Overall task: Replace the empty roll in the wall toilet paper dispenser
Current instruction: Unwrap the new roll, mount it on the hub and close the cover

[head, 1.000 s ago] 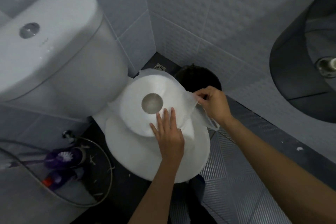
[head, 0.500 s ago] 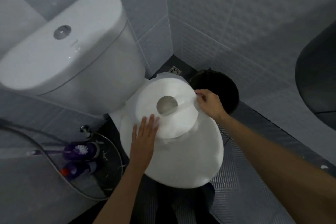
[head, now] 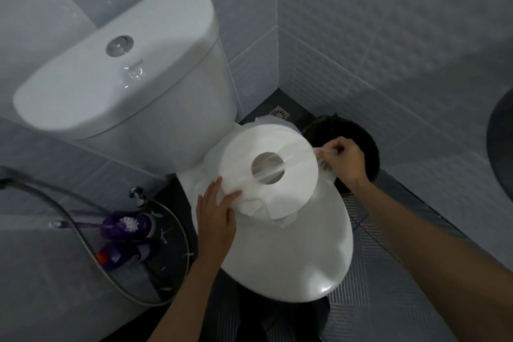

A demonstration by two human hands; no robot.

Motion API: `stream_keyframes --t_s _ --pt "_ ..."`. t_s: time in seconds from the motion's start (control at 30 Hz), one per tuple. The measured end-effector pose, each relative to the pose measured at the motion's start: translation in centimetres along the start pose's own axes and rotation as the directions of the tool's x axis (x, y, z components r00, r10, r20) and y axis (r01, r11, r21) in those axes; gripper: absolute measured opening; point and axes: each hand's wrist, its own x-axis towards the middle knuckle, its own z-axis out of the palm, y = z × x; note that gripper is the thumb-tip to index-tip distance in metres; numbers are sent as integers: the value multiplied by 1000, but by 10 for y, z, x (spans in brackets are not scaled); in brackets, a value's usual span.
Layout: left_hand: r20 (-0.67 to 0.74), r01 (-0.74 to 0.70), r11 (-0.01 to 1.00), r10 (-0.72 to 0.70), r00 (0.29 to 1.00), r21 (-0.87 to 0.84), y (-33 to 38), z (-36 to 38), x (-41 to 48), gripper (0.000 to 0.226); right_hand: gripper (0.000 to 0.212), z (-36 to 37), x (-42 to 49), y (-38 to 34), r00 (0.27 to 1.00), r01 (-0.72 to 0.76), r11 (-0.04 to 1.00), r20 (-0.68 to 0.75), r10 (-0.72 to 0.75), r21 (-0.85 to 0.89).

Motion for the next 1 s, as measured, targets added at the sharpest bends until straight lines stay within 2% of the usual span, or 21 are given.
stream_keyframes --t_s 0.1,0.17,0.27,0.37,0.47,0.63,0.77,0.87,0.93,1.0 --pt "-102 43 992 -55 993 -116 26 1 -2 44 16 2 -4 -6 988 141 988 -59 -144 -61" --pt "-98 43 992 -55 994 -119 46 7 -3 38 8 7 -11 -4 963 267 961 -9 -268 -70" --pt "-10 -28 999 28 1000 32 63 24 -3 32 32 13 -24 3 901 418 897 196 -388 -145" --pt "106 -128 961 105 989 244 60 43 -2 48 50 19 -30 9 848 497 821 359 -390 -281" --pt "150 -164 931 120 981 326 48 51 -1 48 54 25 -29 8 835 500 806 423 -352 -317" --pt "129 -139 914 97 987 380 10 37 11 41 59 34 -17 -7 867 414 836 436 -242 -360" --pt "174 -184 931 134 976 316 -8 25 26 40 61 43 -13 -11 883 428 789 390 -261 -441" --pt "232 -221 937 159 960 269 -15 19 32 44 57 44 -12 -9 891 414 792 377 -252 -449" --pt "288 -263 926 182 940 271 -22 13 35 47 52 42 -7 -7 893 414 796 367 -260 -442" --pt "328 -337 892 235 915 300 -28 6 38 48 49 41 -4 -6 891 432 758 361 -275 -488"
